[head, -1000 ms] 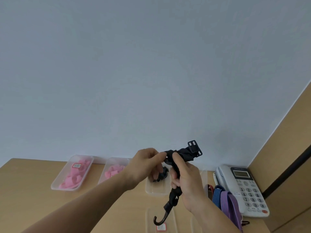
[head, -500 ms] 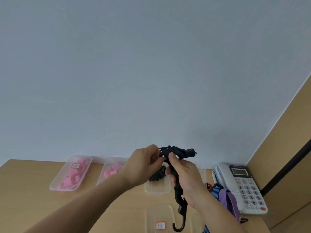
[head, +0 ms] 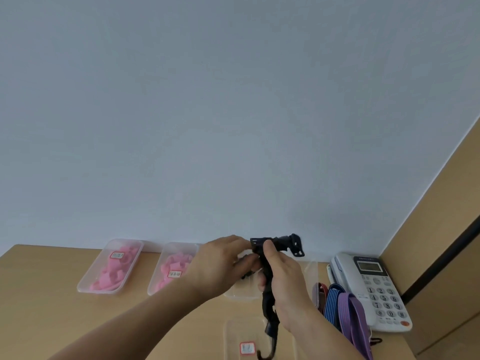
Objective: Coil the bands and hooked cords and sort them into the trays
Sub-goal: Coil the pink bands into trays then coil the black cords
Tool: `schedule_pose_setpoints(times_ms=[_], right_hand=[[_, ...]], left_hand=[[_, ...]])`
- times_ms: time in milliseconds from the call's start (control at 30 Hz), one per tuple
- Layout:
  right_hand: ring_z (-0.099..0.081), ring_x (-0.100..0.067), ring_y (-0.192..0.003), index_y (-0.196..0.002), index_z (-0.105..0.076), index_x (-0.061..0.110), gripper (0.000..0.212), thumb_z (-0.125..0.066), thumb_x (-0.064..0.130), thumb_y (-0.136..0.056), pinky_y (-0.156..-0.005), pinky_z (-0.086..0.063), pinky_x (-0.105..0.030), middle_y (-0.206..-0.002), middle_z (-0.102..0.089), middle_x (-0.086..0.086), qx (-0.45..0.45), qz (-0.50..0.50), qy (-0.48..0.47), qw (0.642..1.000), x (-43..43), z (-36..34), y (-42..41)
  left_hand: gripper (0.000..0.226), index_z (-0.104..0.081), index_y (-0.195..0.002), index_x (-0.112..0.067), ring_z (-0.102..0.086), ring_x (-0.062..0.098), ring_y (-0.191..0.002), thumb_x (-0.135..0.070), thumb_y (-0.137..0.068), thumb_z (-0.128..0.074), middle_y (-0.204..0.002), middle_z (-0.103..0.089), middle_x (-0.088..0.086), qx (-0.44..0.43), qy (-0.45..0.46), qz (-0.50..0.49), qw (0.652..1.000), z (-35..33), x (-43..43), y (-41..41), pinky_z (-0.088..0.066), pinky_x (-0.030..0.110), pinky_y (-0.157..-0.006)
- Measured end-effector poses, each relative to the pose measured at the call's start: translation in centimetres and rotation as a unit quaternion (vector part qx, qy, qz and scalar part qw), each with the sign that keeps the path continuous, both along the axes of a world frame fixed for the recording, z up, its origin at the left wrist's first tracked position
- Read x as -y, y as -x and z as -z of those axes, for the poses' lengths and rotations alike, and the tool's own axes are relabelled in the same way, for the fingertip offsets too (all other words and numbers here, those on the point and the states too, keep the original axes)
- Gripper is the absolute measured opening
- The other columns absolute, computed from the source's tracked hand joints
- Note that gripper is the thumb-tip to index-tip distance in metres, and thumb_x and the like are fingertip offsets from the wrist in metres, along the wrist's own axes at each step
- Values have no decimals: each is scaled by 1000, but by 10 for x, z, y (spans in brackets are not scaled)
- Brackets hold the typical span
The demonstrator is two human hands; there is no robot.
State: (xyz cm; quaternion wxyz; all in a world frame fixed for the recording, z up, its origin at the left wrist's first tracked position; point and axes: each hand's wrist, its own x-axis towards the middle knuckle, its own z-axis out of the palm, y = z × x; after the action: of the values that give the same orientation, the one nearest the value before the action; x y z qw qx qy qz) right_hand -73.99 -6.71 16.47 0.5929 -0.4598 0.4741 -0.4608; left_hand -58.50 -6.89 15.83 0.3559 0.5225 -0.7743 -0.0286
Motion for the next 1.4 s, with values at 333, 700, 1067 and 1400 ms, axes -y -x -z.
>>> schedule_pose_setpoints(times_ms=[333, 700, 1067, 1400], right_hand=[[-51, -11, -51, -85, -64, 23, 32, -51, 51, -90, -49, -42, -20, -62, -61, 4, -133, -120, 119, 977, 7, -2, 8], [-50, -15, -51, -98, -73, 6, 39, -60, 43, -94, -51, -41, -29, -67, -64, -7, -73, -135, -10, 988, 5, -10, 17], [-33, -14, -44, -85, -69, 10, 44, -59, 52, -91, -44, -28, -26, -60, -52, -5, 56, -49, -90, 993, 11, -5, 8], [-43, -15, -52, -78, -60, 6, 49, -57, 56, -82, -53, -41, -21, -66, -54, -9, -17, -94, 53, 994, 6, 0, 13]], left_hand=[[59, -62, -94, 7, -59, 30, -85, -50, -99, -49, -85, -62, 26, -399, -427, 147, 798, -29, 3, 1, -42, 42, -84], [5, -64, -100, -22, -72, 5, -79, -22, -96, -62, -86, -74, -7, -270, -183, 18, 945, -17, 2, -7, -49, 12, -67], [40, -69, -122, -19, -69, 12, -96, -4, -85, -63, -127, -66, -3, 27, 164, 93, 982, 0, 3, -6, -55, 25, -80], [32, -67, -104, -13, -70, 32, -99, -34, -104, -43, -101, -71, 19, -340, -407, 190, 826, -31, -4, -10, -48, 37, -78]])
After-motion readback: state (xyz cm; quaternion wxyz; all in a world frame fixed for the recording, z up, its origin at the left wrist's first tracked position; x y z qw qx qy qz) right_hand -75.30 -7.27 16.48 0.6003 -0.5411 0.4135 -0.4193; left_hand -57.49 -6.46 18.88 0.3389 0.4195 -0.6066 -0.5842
